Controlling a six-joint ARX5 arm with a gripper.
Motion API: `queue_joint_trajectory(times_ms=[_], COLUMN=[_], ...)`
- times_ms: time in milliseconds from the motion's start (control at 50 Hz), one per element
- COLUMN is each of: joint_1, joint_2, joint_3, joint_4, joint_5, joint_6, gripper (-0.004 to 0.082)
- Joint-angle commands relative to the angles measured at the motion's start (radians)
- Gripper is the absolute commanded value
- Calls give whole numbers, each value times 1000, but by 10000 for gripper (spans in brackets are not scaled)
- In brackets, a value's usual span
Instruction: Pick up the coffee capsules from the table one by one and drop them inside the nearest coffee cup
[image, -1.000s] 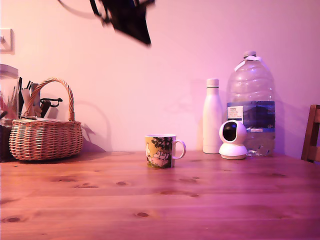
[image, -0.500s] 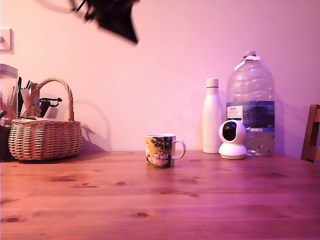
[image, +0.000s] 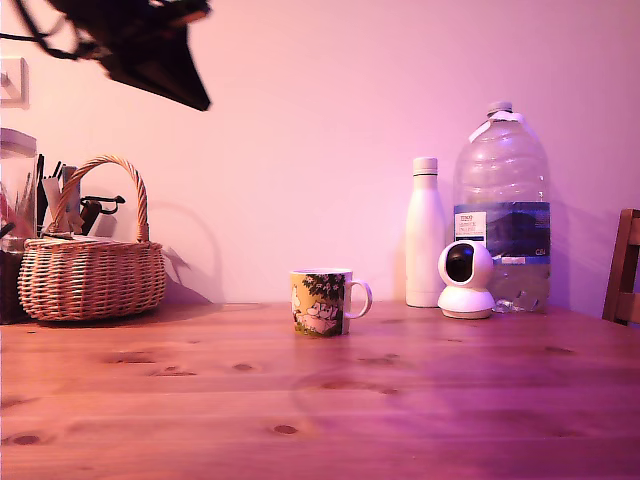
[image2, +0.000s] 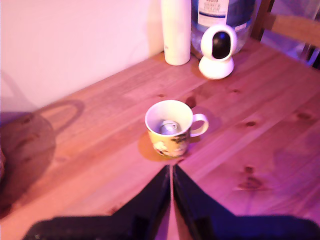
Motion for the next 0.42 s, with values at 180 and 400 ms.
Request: queue_joint_trajectory(times_ms=[180,400], joint_1=[6,6], joint_2=[-69,-107], joint_3=[-56,-55], joint_4=[10,24], joint_5=[-2,-2], joint_6=[-28,-29], gripper=[-21,-21])
